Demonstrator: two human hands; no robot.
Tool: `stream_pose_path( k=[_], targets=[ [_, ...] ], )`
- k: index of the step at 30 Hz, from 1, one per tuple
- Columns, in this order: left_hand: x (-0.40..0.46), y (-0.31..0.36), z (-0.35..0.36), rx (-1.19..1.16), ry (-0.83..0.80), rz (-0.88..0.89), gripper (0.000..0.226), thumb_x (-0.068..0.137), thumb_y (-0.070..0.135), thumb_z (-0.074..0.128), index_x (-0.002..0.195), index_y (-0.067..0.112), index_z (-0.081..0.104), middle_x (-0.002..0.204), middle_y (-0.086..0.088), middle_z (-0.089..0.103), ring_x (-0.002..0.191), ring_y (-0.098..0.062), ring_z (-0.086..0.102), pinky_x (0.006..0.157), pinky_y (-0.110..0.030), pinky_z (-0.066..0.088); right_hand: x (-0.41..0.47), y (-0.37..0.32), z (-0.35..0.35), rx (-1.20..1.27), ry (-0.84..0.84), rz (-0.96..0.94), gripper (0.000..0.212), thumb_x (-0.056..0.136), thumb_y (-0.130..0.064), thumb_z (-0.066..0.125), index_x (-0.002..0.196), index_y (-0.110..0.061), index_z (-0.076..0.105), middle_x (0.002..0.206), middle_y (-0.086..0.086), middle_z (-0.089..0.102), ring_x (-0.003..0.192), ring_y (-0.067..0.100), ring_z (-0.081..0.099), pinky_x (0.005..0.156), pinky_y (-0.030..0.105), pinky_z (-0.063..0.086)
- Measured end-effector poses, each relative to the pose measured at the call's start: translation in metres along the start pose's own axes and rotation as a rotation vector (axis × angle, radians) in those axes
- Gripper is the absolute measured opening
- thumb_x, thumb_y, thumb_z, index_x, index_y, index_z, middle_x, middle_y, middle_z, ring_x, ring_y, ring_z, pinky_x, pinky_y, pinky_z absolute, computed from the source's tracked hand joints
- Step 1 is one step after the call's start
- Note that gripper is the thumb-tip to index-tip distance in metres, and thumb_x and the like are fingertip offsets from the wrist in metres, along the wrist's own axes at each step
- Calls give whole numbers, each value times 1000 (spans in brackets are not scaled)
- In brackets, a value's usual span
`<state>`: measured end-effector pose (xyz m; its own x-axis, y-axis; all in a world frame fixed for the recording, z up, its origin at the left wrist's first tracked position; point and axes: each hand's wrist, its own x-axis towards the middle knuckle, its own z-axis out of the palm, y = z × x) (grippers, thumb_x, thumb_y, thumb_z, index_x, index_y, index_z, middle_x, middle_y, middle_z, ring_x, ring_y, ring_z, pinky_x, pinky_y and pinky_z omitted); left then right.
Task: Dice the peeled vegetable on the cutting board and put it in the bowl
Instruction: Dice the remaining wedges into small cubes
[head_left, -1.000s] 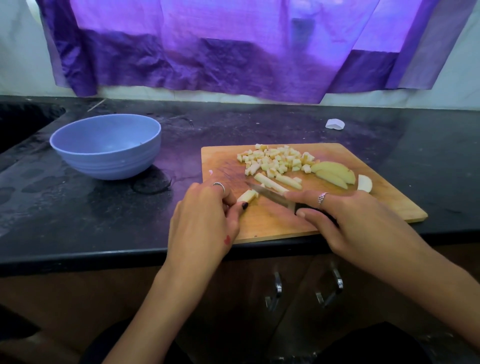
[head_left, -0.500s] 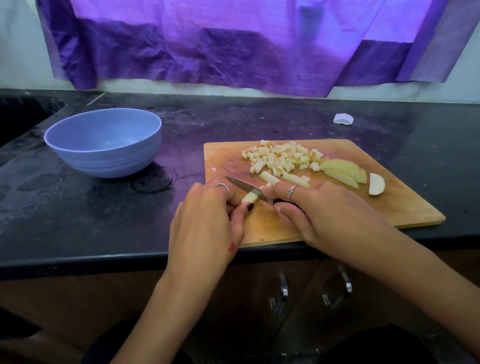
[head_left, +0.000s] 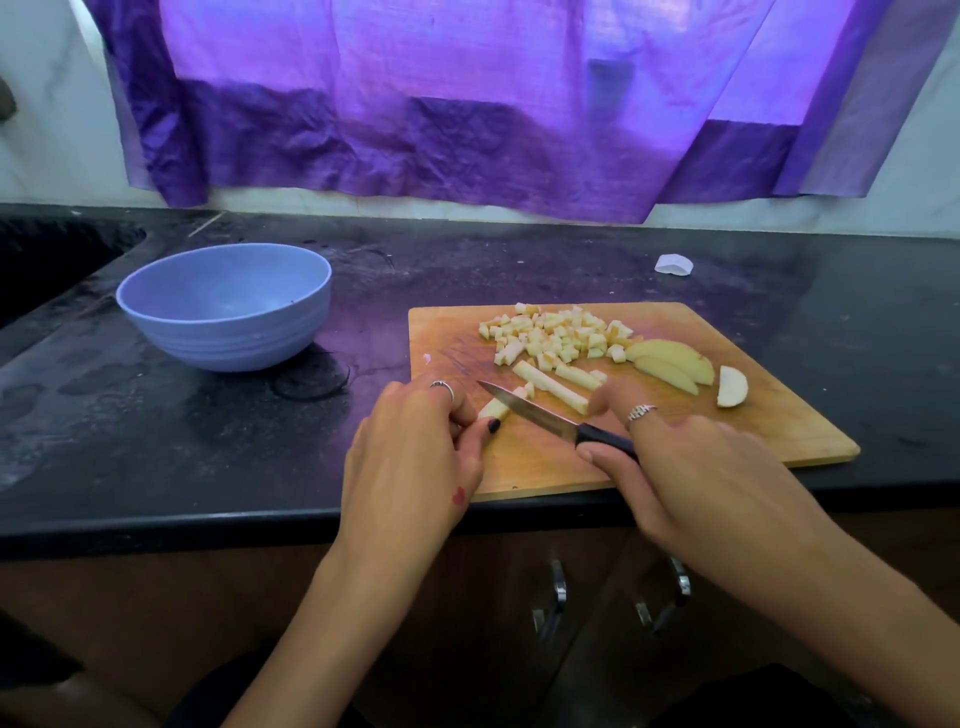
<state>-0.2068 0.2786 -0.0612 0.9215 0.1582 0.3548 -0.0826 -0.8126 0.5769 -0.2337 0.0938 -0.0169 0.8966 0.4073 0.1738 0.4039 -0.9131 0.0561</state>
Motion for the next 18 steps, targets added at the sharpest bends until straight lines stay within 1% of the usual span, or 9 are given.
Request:
stream_pose_path(
  k=[3,5,8,11,13,15,16,18],
  targets=[
    [0,1,0,-8,7,20,18,84,42,66,72,29,60,82,6,57,82,-18,54,66,-37,49,6,-3,-3,-50,-11,8,30,95,-54,15,107,-33,32,66,-11,41,57,4,42,54,21,39],
    [0,0,0,-16,10,27,19,84,42,66,72,29,59,80,6,57,82,-17,53,64,-35,46,10,-5,-5,-98,-38,8,31,95,-53,14,102,-32,36,65,-11,37,55,4,37,51,20,35],
    [0,-1,1,-28,15,31,17,83,41,66,74,28,63,80,6,58,82,-16,52,63,-34,45,17,-7,-5,-172,-70,-2,41,96,-52,12,111,-28,43,64,-11,34,52,4,32,47,20,30],
    [-1,-2,1,-37,23,38,15,84,41,65,76,27,64,81,6,58,82,-16,52,66,-38,49,30,-12,-3,-209,-96,-20,47,97,-52,11,122,-27,42,65,-10,30,55,9,30,47,22,26],
    [-2,0,0,-20,36,33,17,85,40,64,76,25,62,81,6,56,84,-16,50,66,-37,47,37,-16,-1,-193,-128,-22,46,98,-51,12,124,-25,41,67,-9,26,62,14,34,53,28,31],
    [-4,3,-1,4,50,30,18,86,39,63,77,24,62,80,7,54,86,-16,48,65,-34,43,40,-20,0,-182,-146,-11,44,99,-49,13,123,-24,41,67,-8,25,70,19,42,60,32,35],
    [-5,4,-1,14,50,24,17,87,40,62,78,25,62,80,8,53,86,-15,48,65,-32,41,39,-20,0,-180,-154,-8,43,99,-49,14,123,-24,40,67,-9,25,70,19,44,61,31,37],
    [-6,5,-2,21,40,16,17,87,40,60,78,26,61,81,9,52,85,-13,48,64,-29,37,34,-19,-1,-181,-182,-12,41,99,-49,14,123,-25,38,69,-11,28,63,10,39,56,25,35]
  ],
)
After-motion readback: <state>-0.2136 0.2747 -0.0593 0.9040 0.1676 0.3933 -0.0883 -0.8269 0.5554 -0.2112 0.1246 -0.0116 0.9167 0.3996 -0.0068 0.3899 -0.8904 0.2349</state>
